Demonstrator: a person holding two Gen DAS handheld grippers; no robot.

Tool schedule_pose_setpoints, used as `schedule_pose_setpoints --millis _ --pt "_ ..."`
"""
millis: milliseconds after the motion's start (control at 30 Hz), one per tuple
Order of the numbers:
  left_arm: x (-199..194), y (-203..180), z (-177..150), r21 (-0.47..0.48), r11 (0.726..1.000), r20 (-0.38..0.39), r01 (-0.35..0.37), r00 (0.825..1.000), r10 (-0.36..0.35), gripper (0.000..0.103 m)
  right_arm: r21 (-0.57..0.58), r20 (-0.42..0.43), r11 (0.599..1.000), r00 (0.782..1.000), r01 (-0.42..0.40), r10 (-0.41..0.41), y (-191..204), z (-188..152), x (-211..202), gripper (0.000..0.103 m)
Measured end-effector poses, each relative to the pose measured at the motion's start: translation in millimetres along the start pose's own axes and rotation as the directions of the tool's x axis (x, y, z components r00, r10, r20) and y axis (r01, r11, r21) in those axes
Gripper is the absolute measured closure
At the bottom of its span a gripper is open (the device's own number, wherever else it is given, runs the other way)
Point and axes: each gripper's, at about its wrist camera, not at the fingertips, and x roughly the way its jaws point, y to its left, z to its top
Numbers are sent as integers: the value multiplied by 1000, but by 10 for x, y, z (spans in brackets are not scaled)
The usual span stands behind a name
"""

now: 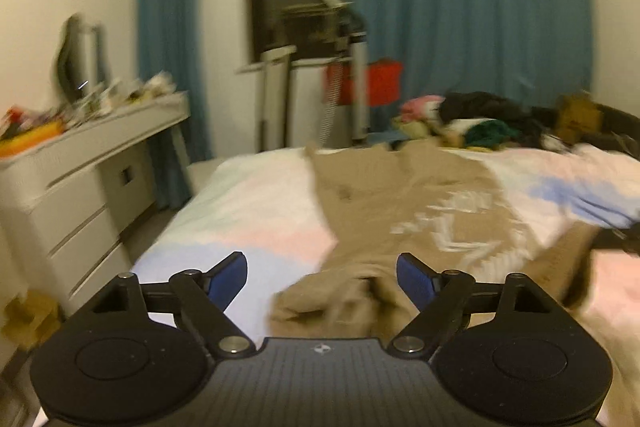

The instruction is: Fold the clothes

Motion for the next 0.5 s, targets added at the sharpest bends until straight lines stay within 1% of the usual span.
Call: schedule_pose_setpoints --millis 100,200,300,400,433,500 --pt "42 -314 -92 114 993 18 34 999 -36 17 23 -1 1000 1000 3 -3 -45 2 -18 99" --pt "83 -627 -185 227 972 32 65 997 -74 17 51 -2 999 1000 2 -2 -89 -4 -47 99" --pt "125 -941 -277 337 937 41 92 993 -113 17 79 0 997 1000 -2 2 -127 -18 -82 99" --pt "166 -1255 -370 444 889 46 116 987 -152 17 102 8 995 1000 -6 5 -156 -22 -122 99" --pt "200 -1292 -380 455 886 62 84 990 -126 17 106 12 994 1000 -4 3 -162 -17 -132 99" --pt "245 -1230 -347 433 902 108 -11 993 -40 16 103 26 995 1000 14 -17 -172 -8 -145 99"
